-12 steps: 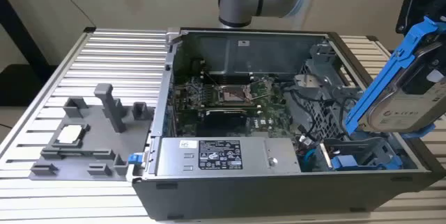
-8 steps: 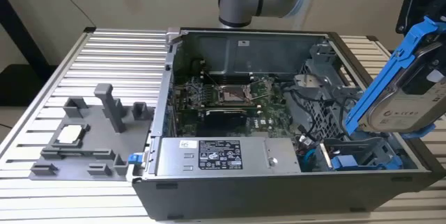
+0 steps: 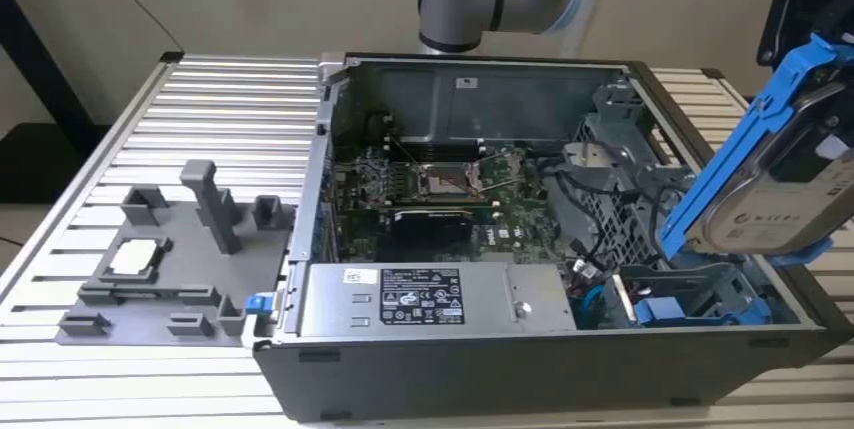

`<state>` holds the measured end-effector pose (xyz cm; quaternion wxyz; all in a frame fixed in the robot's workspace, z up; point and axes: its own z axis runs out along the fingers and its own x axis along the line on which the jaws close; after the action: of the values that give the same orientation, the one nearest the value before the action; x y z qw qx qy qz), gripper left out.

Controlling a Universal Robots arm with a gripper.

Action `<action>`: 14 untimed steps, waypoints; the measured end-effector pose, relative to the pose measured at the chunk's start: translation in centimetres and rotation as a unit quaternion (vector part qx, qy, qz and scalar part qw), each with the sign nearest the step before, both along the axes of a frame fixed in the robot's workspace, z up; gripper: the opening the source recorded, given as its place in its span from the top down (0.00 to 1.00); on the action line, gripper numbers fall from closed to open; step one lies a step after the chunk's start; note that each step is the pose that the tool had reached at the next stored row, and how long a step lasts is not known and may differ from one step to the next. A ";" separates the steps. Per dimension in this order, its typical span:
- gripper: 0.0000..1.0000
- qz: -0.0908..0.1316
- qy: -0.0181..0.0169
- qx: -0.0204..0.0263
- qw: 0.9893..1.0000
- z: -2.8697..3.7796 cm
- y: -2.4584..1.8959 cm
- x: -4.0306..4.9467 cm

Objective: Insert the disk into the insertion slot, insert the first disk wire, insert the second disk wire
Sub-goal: 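Insert the disk into the insertion slot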

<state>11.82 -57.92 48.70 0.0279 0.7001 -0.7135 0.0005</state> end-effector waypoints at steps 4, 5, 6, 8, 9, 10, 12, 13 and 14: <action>0.67 0.000 -0.001 0.000 1.000 -0.42 0.00 0.00; 0.67 0.000 -0.001 0.001 1.000 -0.54 0.01 0.00; 0.67 0.000 -0.001 0.001 1.000 -0.66 0.01 0.00; 0.67 0.000 -0.001 0.001 1.000 -0.94 0.00 0.00; 0.67 0.000 -0.001 0.002 1.000 -1.08 0.00 0.00; 0.67 0.000 -0.001 0.003 1.000 -1.24 0.00 0.00; 0.67 0.000 -0.001 0.005 1.000 -1.54 0.00 0.00; 0.67 0.000 -0.001 0.006 1.000 -1.69 0.01 0.00; 0.67 0.000 -0.001 0.007 1.000 -1.83 0.00 0.00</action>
<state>11.82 -57.92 46.87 0.0227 0.7003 -0.7135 -0.0038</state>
